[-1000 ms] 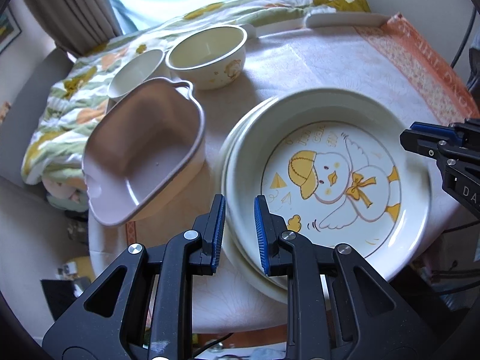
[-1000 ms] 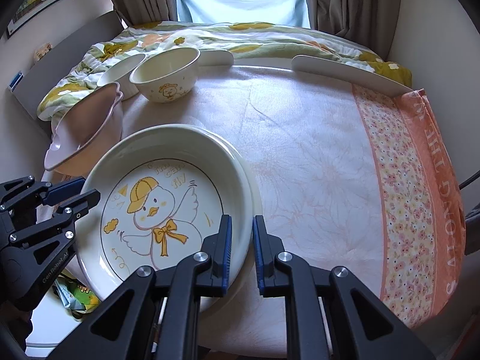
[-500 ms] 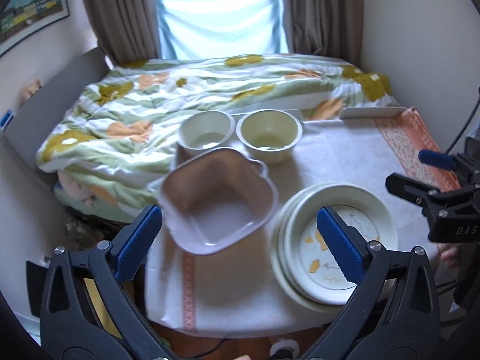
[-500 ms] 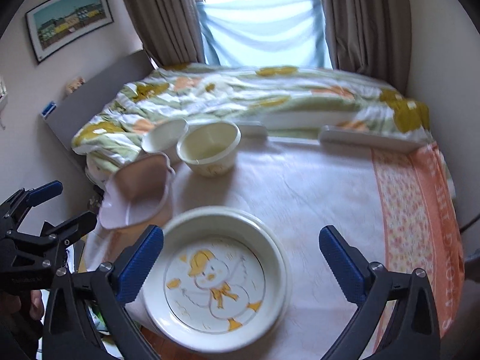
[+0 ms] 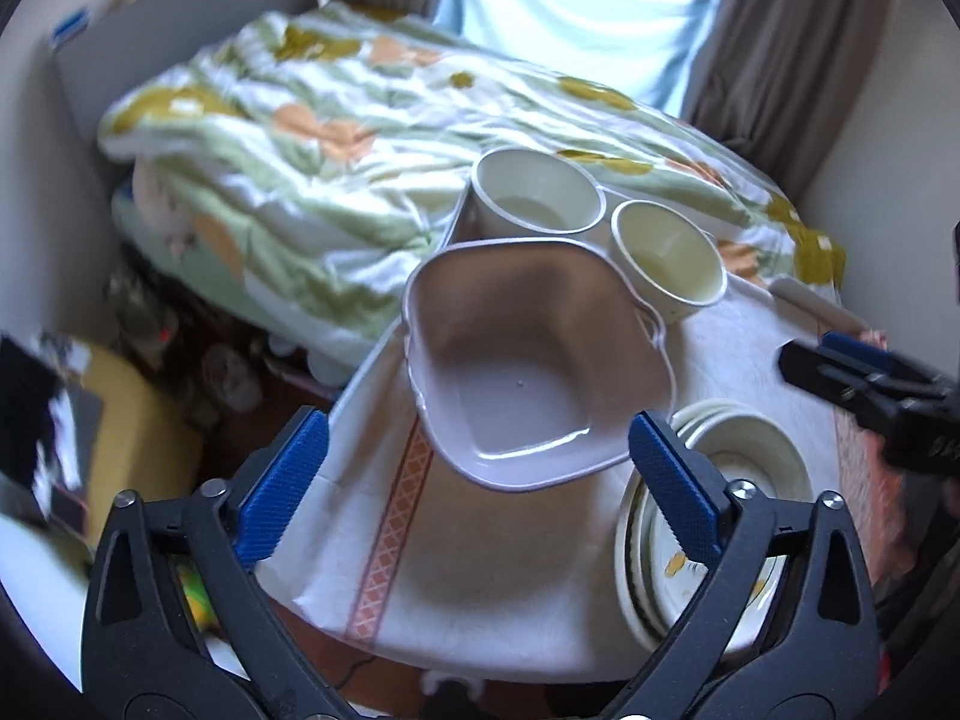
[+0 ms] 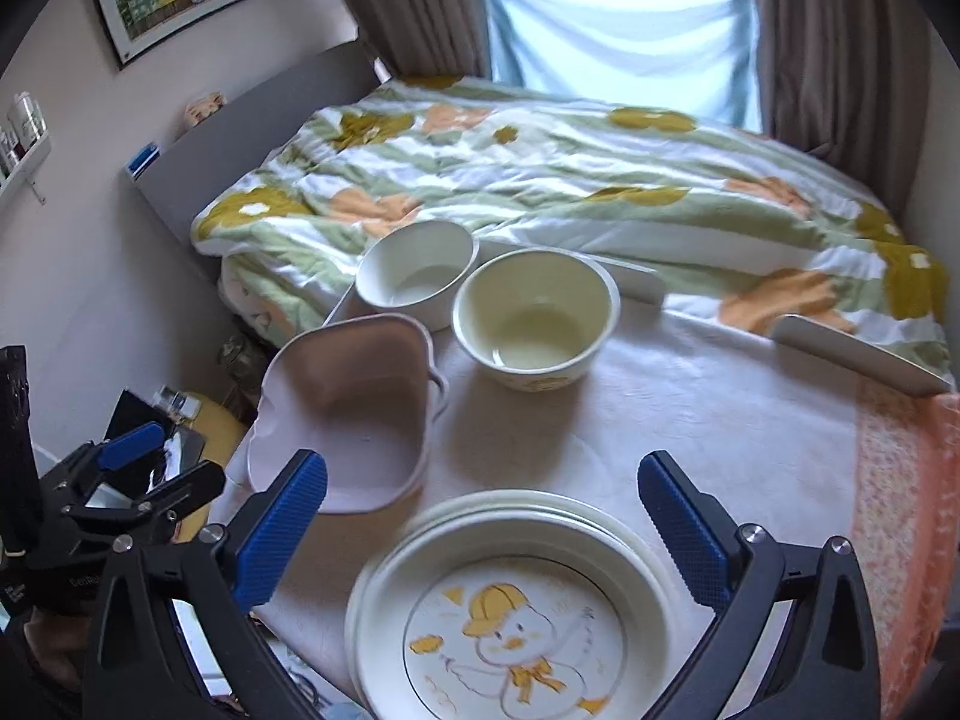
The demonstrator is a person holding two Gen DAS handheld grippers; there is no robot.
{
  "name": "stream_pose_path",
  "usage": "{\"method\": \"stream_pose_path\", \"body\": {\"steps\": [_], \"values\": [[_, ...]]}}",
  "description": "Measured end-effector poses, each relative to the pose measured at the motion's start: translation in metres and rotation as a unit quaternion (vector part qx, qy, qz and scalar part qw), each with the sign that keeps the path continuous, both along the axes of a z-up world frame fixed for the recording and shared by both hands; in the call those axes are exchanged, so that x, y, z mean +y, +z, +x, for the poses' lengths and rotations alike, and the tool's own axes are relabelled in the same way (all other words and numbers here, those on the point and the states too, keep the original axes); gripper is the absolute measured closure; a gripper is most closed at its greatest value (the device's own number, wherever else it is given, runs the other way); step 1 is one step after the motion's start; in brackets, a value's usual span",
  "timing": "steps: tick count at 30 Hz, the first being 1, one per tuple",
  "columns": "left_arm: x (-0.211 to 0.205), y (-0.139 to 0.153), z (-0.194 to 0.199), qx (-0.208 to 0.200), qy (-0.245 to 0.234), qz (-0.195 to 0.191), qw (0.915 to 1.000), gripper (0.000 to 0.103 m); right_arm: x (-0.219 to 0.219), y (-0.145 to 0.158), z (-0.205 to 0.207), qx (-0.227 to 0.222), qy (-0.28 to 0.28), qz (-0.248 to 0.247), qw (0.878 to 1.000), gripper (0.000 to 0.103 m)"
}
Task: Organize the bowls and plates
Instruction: 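Grasp the rim of the pale pink square dish with the right gripper, then lift the pink dish and carry it beside the plate stack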
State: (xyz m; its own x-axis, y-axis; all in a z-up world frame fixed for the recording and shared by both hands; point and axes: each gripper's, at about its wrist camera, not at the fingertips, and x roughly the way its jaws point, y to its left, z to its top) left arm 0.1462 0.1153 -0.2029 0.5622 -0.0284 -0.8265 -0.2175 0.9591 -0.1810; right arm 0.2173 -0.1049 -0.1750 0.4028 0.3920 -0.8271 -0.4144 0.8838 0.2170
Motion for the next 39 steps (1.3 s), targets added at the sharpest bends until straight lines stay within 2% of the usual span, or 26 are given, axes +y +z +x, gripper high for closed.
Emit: {"method": "stream_pose_path", "body": {"steps": [2, 6, 7, 8, 9, 11, 13, 15, 17, 19, 22, 27, 34, 39], "values": [[0.004, -0.01, 0.006, 0.008, 0.014, -0.014, 0.9998, 0.012, 0.012, -0.016, 0.012, 0.022, 0.02, 0.004, 1.0, 0.005], [0.015, -0.036, 0.023, 0.022, 0.049, -0.064, 0.9965, 0.022, 0.032, -0.045, 0.032, 0.061, 0.055, 0.012, 0.997, 0.035], [0.018, -0.041, 0.027, 0.024, 0.057, -0.073, 0.9954, 0.029, 0.036, -0.053, 0.037, 0.072, 0.062, 0.014, 0.995, 0.042], [0.021, -0.047, 0.031, 0.027, 0.065, -0.082, 0.9942, 0.036, 0.041, -0.061, 0.042, 0.084, 0.069, 0.017, 0.994, 0.045], [0.024, -0.054, 0.035, 0.031, 0.072, -0.089, 0.993, 0.039, 0.044, -0.066, 0.044, 0.09, 0.074, 0.018, 0.993, 0.049], [0.028, -0.065, 0.041, 0.039, 0.08, -0.097, 0.9913, 0.053, 0.05, -0.077, 0.049, 0.099, 0.084, 0.021, 0.991, 0.058], [0.031, -0.073, 0.047, 0.046, 0.085, -0.102, 0.9901, 0.061, 0.055, -0.085, 0.051, 0.106, 0.091, 0.024, 0.99, 0.069], [0.032, -0.078, 0.05, 0.049, 0.086, -0.105, 0.9895, 0.068, 0.057, -0.09, 0.053, 0.112, 0.093, 0.025, 0.989, 0.072], [0.031, -0.084, 0.053, 0.055, 0.082, -0.104, 0.9896, 0.085, 0.058, -0.094, 0.054, 0.118, 0.094, 0.024, 0.988, 0.078], [0.032, -0.087, 0.054, 0.061, 0.086, -0.099, 0.9895, 0.089, 0.06, -0.096, 0.054, 0.118, 0.097, 0.02, 0.988, 0.087], [0.032, -0.084, 0.052, 0.058, 0.091, -0.094, 0.9897, 0.09, 0.06, -0.095, 0.052, 0.11, 0.101, 0.013, 0.989, 0.09], [0.02, -0.06, 0.047, 0.05, 0.064, -0.047, 0.9956, 0.09, 0.057, -0.083, 0.045, 0.099, 0.097, 0.018, 0.99, 0.09], [0.001, -0.016, 0.036, 0.023, 0.01, -0.027, 0.9993, 0.09, 0.036, -0.044, 0.022, 0.065, 0.059, 0.031, 0.996, 0.09], [-0.023, 0.015, 0.029, 0.0, -0.043, -0.018, 0.9989, 0.09, 0.011, -0.012, -0.001, 0.032, 0.016, 0.035, 0.999, 0.09]]}}
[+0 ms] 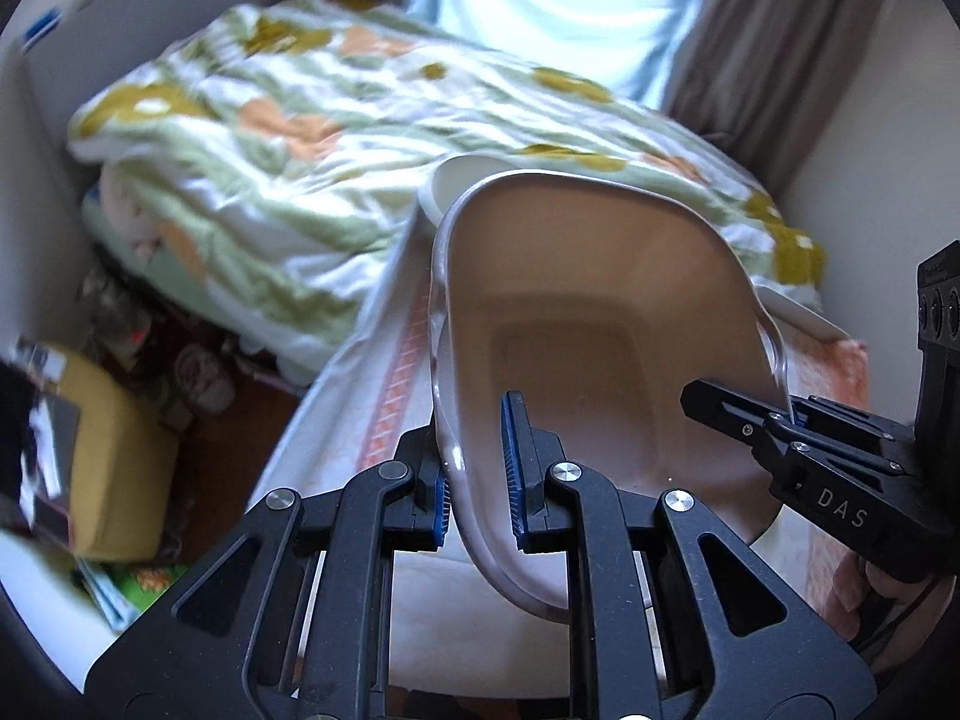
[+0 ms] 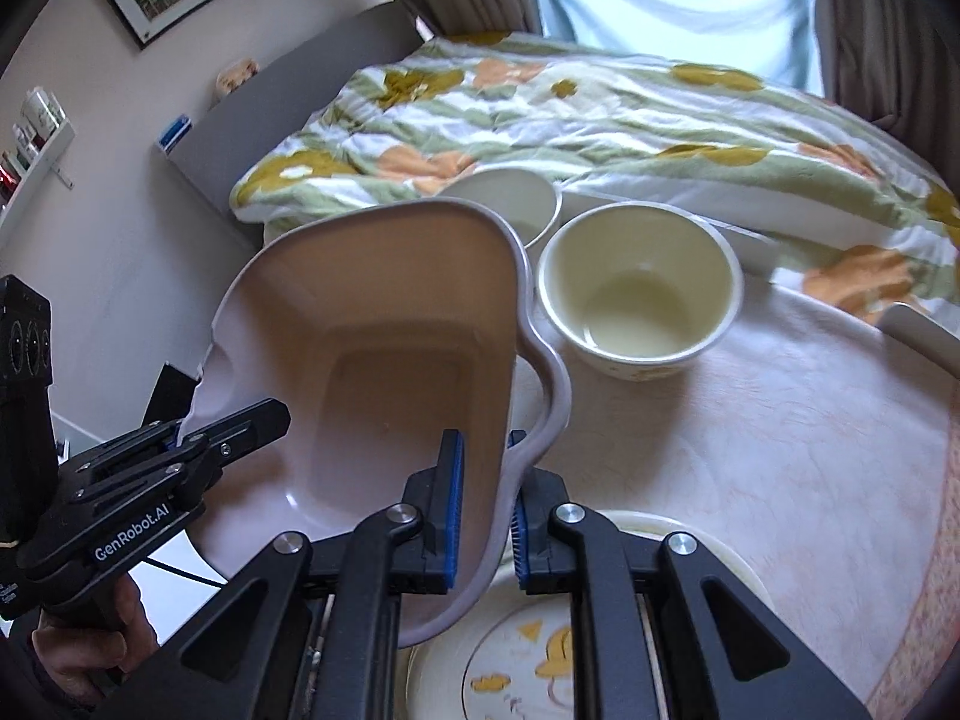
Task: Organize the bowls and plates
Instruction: 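Lift the pink dish and carry it beside the plate stack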
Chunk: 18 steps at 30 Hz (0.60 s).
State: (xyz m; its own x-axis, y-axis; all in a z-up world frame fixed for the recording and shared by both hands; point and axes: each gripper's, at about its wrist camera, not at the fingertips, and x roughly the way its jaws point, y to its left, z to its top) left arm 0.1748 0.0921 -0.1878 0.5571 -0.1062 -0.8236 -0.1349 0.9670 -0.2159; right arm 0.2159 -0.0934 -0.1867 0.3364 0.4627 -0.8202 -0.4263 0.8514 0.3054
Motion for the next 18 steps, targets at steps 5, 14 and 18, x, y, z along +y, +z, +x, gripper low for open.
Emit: {"method": "stream_pose_path", "body": {"steps": [5, 14, 18], "values": [[-0.036, 0.024, -0.007, -0.021, -0.062, -0.005, 0.9978, 0.09, -0.043, 0.025, -0.025, -0.022, -0.055, -0.002, 0.998, 0.09], [-0.136, 0.05, -0.018, -0.036, -0.147, -0.009, 0.9884, 0.09, -0.141, 0.05, -0.061, -0.039, -0.145, -0.004, 0.989, 0.09], [-0.187, 0.048, -0.019, -0.031, -0.169, -0.013, 0.985, 0.09, -0.186, 0.052, -0.067, -0.04, -0.165, -0.01, 0.985, 0.09]]}}
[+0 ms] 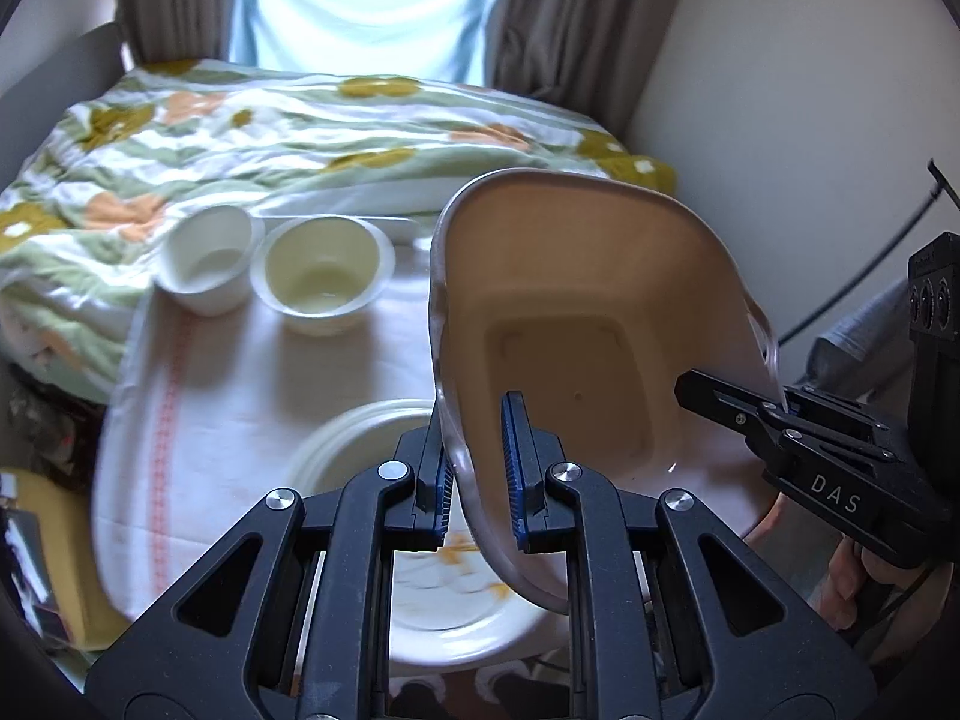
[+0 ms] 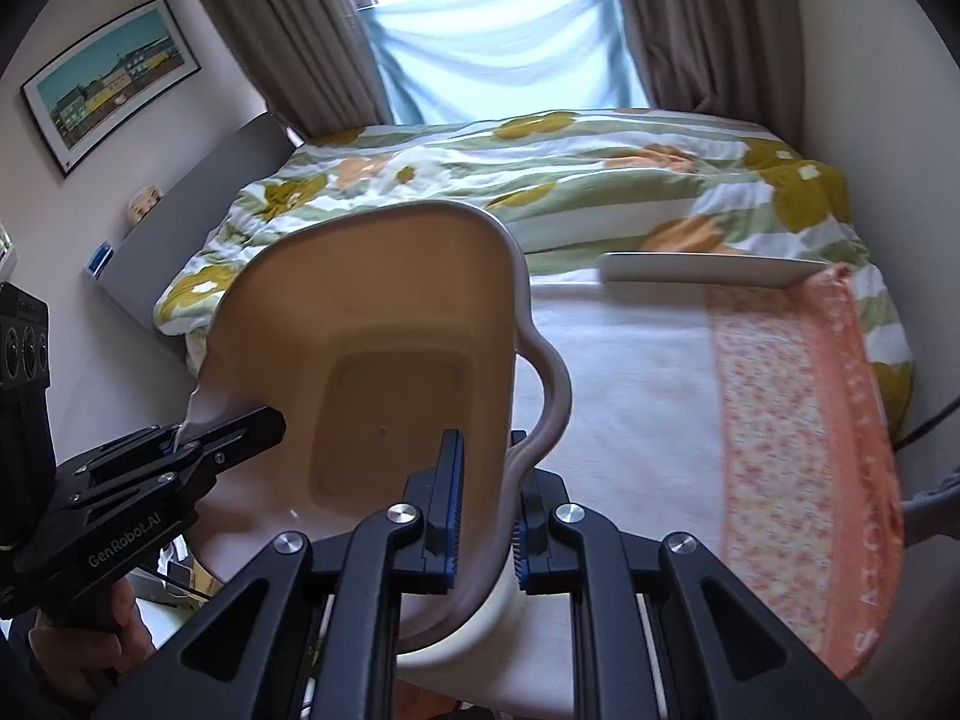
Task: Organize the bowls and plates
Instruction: 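Lift the pink dish and carry it beside the plate stack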
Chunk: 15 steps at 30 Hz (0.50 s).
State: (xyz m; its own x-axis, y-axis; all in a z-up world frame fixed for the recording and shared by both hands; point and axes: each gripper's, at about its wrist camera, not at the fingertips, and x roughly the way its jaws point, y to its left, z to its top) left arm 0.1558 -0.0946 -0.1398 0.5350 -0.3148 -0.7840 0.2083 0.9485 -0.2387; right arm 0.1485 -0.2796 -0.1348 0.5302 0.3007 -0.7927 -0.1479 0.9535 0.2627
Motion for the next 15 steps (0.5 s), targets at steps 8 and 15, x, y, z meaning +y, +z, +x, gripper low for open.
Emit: {"method": "stream_pose_path", "body": {"steps": [8, 15], "values": [[-0.108, -0.037, 0.001, 0.042, -0.032, 0.001, 0.9986, 0.09, -0.095, -0.027, -0.01, 0.028, -0.026, -0.016, 0.999, 0.09], [-0.163, -0.094, 0.002, 0.085, -0.043, 0.013, 0.9954, 0.09, -0.151, -0.078, -0.014, 0.064, -0.034, -0.024, 0.997, 0.09]]}}
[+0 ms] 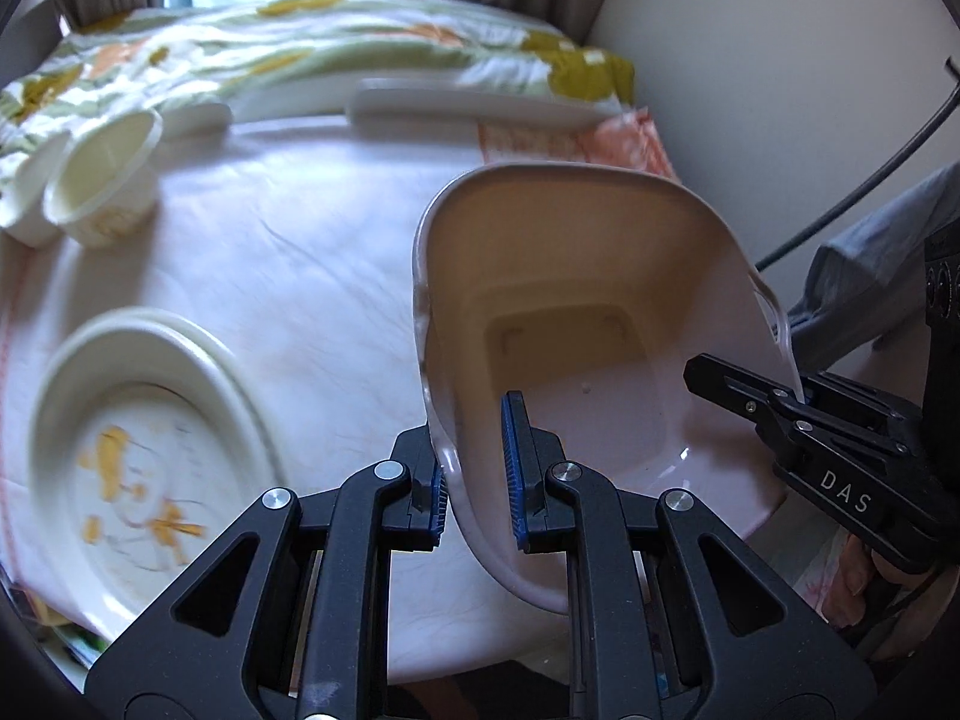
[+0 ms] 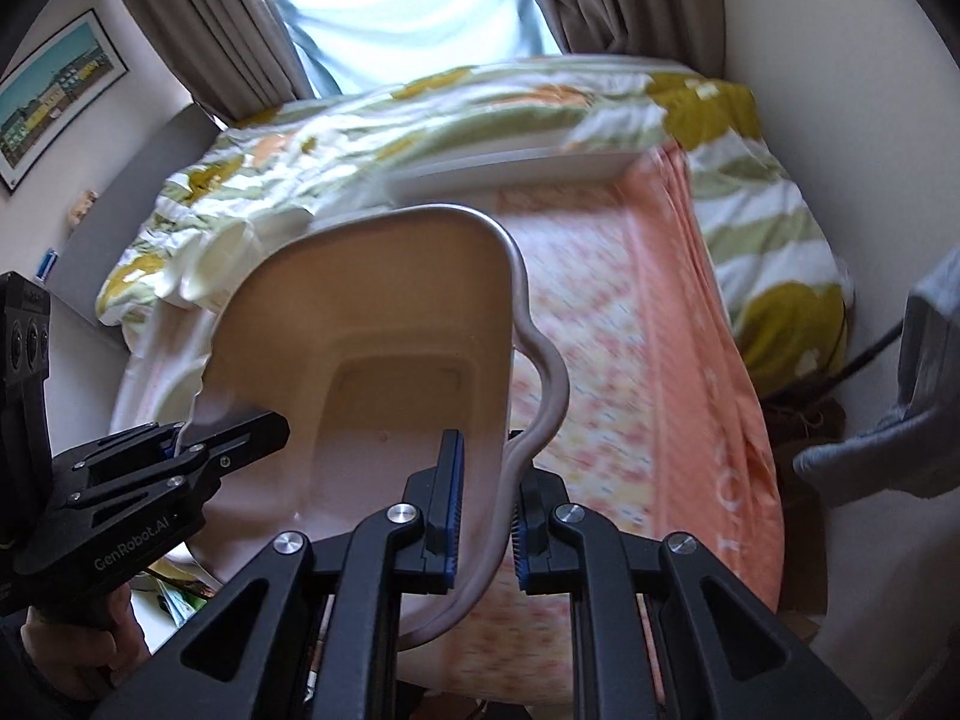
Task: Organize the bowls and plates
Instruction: 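Lift the pink dish and carry it beside the plate stack, then lower the pink dish onto the table and open the right gripper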
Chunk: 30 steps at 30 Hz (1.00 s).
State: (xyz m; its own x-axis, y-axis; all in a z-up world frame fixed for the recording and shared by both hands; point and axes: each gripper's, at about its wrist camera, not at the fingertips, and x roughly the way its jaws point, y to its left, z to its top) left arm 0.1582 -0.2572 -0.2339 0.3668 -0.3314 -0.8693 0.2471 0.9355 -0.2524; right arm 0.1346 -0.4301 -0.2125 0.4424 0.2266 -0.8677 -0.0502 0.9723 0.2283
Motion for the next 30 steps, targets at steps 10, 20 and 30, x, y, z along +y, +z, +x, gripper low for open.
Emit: {"method": "stream_pose_path", "body": {"steps": [10, 20, 30], "values": [[-0.022, -0.037, -0.002, 0.011, -0.016, 0.03, 0.9994, 0.09, -0.02, -0.04, -0.001, 0.012, 0.005, 0.008, 1.0, 0.09], [-0.031, -0.039, 0.003, 0.008, -0.025, 0.056, 0.9981, 0.087, -0.027, -0.05, -0.003, 0.017, 0.01, 0.018, 1.0, 0.09], [-0.028, -0.032, 0.014, 0.013, -0.005, 0.045, 0.9989, 0.014, -0.026, -0.043, -0.01, 0.002, 0.049, 0.007, 0.999, 0.047]]}}
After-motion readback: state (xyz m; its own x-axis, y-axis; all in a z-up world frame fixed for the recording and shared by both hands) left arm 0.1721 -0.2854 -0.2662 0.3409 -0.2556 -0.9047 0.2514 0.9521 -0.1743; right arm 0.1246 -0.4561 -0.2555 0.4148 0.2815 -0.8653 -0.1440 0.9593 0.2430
